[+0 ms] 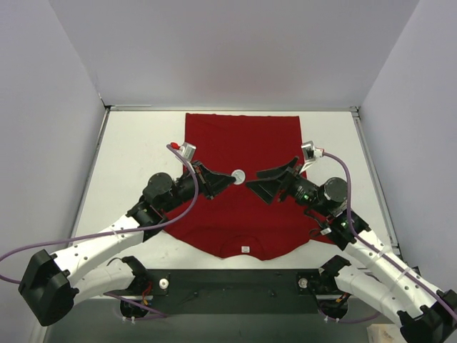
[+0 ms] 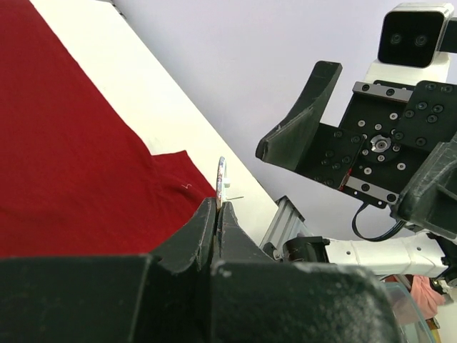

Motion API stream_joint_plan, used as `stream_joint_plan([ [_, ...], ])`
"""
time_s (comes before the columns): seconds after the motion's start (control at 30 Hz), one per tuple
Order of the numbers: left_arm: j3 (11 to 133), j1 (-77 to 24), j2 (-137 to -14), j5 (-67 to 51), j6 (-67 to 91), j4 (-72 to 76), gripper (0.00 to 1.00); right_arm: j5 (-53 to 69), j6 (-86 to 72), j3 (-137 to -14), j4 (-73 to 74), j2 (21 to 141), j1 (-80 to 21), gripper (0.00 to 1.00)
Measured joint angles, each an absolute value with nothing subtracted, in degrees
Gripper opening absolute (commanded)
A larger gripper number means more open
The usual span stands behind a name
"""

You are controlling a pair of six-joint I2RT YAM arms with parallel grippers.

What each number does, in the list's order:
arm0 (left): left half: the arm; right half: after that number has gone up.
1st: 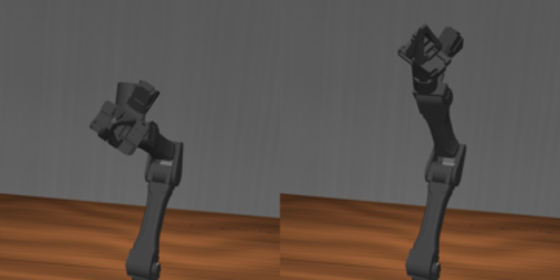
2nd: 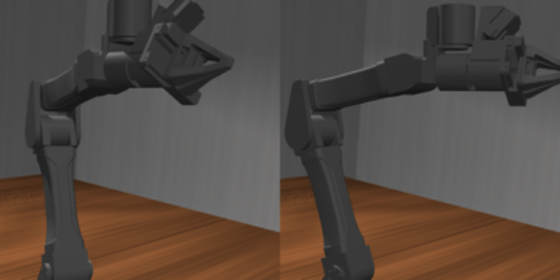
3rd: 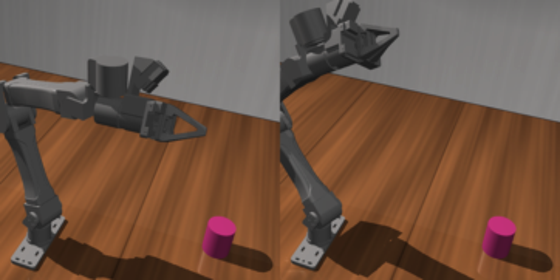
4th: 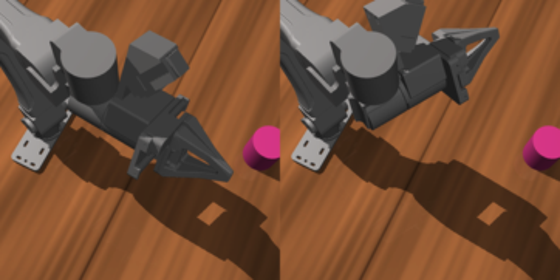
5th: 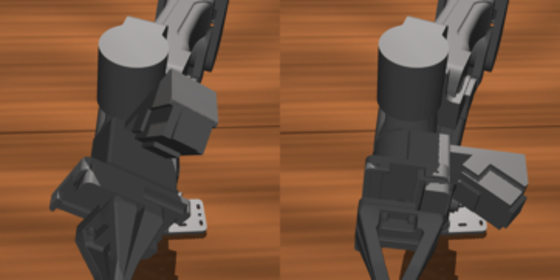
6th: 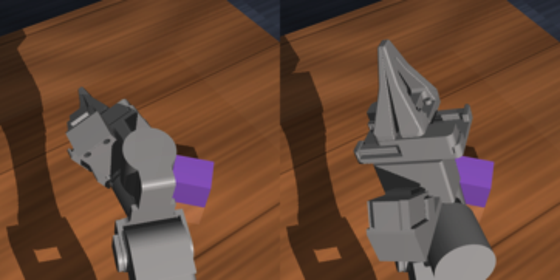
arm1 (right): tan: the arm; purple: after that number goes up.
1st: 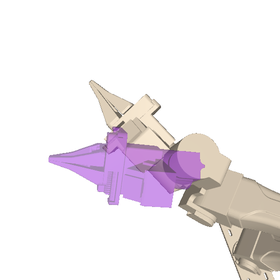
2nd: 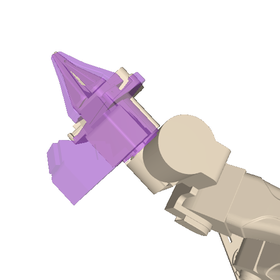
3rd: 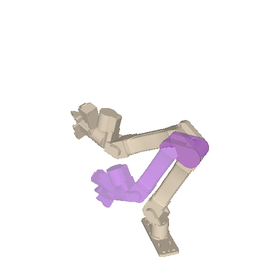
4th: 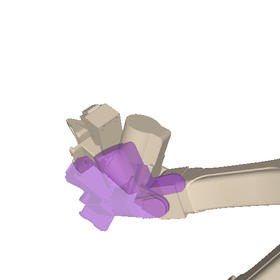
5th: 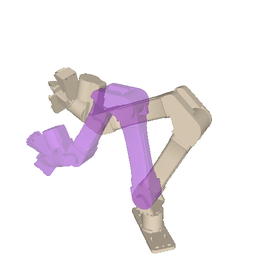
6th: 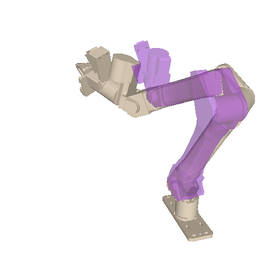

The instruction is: Pin the brooch onto the clothing

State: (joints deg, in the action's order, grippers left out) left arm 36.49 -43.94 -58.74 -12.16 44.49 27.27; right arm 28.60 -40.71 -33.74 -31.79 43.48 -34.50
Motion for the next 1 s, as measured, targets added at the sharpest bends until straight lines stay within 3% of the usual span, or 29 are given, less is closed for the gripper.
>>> stream_joint_plan([
  [0.43, 41.1, -43.94, -58.81, -8.86, 38.37, 15.86, 0.0, 28.14, -40.03, -33.74, -29.85, 47.42, -34.15, 1.0],
  [1.0, 43.72, -43.97, -60.73, 11.07, 22.5, -10.13, 0.0, 30.55, -39.33, -33.74, -29.3, 50.54, -31.7, 1.0],
])
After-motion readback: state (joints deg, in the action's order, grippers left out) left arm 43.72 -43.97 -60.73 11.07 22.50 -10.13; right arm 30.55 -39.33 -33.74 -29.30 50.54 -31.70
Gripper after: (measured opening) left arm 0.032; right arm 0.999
